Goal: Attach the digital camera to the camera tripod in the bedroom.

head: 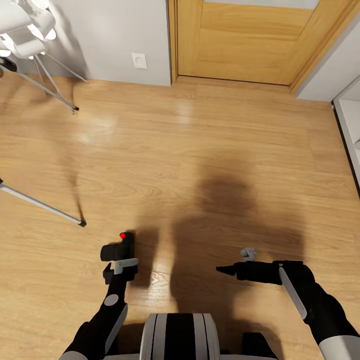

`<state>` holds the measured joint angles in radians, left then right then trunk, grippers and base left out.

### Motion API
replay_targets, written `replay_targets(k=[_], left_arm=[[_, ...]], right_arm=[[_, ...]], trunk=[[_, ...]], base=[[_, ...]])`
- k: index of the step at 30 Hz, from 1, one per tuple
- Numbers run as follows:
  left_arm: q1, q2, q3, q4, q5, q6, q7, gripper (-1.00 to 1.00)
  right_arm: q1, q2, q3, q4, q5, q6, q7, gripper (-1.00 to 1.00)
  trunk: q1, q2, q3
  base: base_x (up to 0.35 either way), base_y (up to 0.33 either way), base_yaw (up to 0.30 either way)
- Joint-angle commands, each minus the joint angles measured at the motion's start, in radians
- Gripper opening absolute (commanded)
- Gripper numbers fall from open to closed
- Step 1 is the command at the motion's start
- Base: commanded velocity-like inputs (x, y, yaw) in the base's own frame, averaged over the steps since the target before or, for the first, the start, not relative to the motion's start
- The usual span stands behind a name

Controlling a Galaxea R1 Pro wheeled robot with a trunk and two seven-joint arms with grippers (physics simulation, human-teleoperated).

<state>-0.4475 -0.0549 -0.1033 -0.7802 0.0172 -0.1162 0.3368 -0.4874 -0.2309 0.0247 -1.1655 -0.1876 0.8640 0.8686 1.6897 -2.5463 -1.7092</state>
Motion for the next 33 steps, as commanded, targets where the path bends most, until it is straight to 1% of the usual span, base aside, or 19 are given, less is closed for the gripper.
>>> replay_targets(k=[1,9,10,22,27,29,30,32,33], left_arm=[[0.0,0.0,-0.004,0.001,0.001,-0.003,0.006,1.0],[0.0,0.0,-0.005,0.0,-0.001,-0.003,0.0,1.0],[0.0,0.0,-0.005,-0.001,-0.002,-0.003,-0.003,-1.0],[-0.001,-0.001,-0.006,-0.002,-0.002,-0.004,-0.004,-1.0],[-0.001,-0.007,-0.007,-0.033,-0.003,0.001,0.005,-1.0],[-0.001,-0.011,-0.008,-0.059,-0.002,0.007,0.007,-1.0],[-0.001,-0.018,-0.008,-0.085,-0.002,0.02,0.007,-1.0],[0.0,-0.044,-0.009,-0.143,-0.002,0.08,0.008,-1.0],[0.0,-0.052,-0.009,-0.159,-0.002,0.102,0.008,-1.0]], right_arm=[[0.0,-0.001,0.001,0.0,-0.006,0.006,-0.002,1.0],[0.0,-0.001,0.001,0.0,-0.006,0.006,-0.002,1.0],[0.0,-0.001,0.001,-0.001,-0.006,0.006,-0.002,1.0],[0.0,-0.001,0.001,0.0,-0.006,0.006,-0.002,1.0],[0.0,-0.001,0.001,0.0,-0.006,0.006,-0.002,1.0],[0.0,-0.001,0.001,0.0,-0.006,0.006,-0.002,1.0],[0.0,-0.001,0.001,0.0,-0.006,0.006,-0.002,1.0],[0.0,-0.001,0.001,0.0,-0.006,0.006,-0.002,1.0],[0.0,-0.001,0.001,0.0,-0.006,0.006,-0.002,1.0]], trunk=[[0.0,0.0,0.0],[0.0,0.0,0.0],[0.0,0.0,0.0],[0.0,0.0,0.0],[0.0,0.0,0.0],[0.0,0.0,0.0],[0.0,0.0,0.0],[0.0,0.0,0.0],[0.0,0.0,0.0]], base=[[0.018,0.0,0.0],[0.006,0.0,0.0],[0.0,0.0,0.0],[0.0,0.0,0.0],[0.0,0.0,0.0],[0.0,0.0,0.0],[0.0,0.0,0.0],[0.0,0.0,0.0],[0.0,0.0,0.0]])
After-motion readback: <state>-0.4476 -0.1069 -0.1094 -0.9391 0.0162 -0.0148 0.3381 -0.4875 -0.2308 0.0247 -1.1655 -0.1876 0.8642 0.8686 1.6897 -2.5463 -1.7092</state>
